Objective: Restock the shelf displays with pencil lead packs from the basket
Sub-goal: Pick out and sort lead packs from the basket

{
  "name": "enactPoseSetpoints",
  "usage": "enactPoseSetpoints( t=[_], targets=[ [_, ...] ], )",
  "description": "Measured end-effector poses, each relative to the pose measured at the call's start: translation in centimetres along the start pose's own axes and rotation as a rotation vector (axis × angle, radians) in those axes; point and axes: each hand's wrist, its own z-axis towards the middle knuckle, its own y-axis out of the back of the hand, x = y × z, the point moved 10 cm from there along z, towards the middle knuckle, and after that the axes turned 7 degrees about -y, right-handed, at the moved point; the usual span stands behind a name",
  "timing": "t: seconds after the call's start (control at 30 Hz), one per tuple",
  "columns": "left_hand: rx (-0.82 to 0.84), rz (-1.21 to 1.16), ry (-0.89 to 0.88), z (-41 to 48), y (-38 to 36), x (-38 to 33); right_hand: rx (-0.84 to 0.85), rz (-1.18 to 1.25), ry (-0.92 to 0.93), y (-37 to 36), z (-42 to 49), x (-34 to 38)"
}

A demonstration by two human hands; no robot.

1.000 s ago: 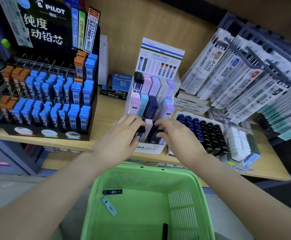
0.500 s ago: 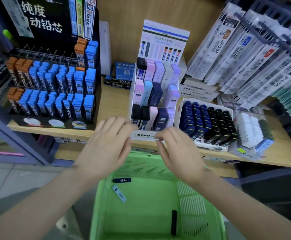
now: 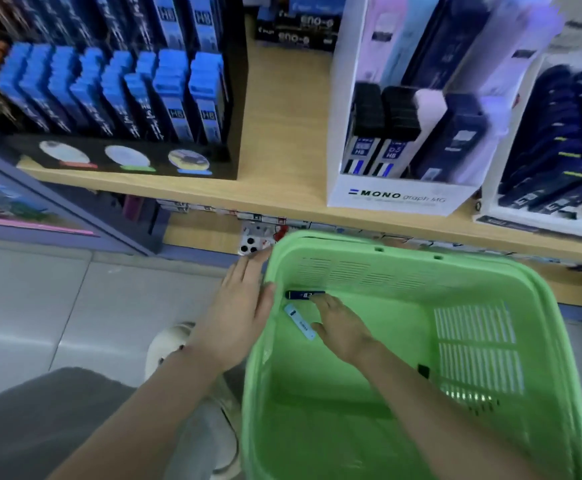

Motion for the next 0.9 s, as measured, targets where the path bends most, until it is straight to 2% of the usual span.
enactPoseSetpoints(
  t=[0.17,0.3,0.5,0.6,0.77,0.83,0.9],
  targets=[
    [-0.101,-0.087,-0.003,0.3,-0.2,0.1,0.007,-0.073,-0.059,-3.7,3.3,-0.8],
    [-0.147,-0.043,-0.008,0.1,0.1,0.2,-0.083,-0.191,-0.122,-4.7,3.8,-1.2],
    [-0.264,0.189,-0.17,0.0,1.0,-2.0,-0.048,-0.098,-0.26,-6.0,2.8,-2.5],
    [-0.286,0.229,-0.2,-0.5,0.9,-3.4,0.004,-0.024,-0.336,-7.2,1.9,-3.2],
    [-0.223,0.188,-0.22,-1.3,-0.4,-4.7,0.074,0.024,-0.276,-9.1,0.7,-3.6],
    [-0.208,0.117,-0.197,-1.7,-1.1,-4.8,0.103,0.181,-0.256,-8.6,-0.4,-3.5],
    [-0.194,0.035,-0.136,-1.9,-2.1,-4.8,0.098,0.512,-0.223,-6.3,-2.0,-2.5]
  ],
)
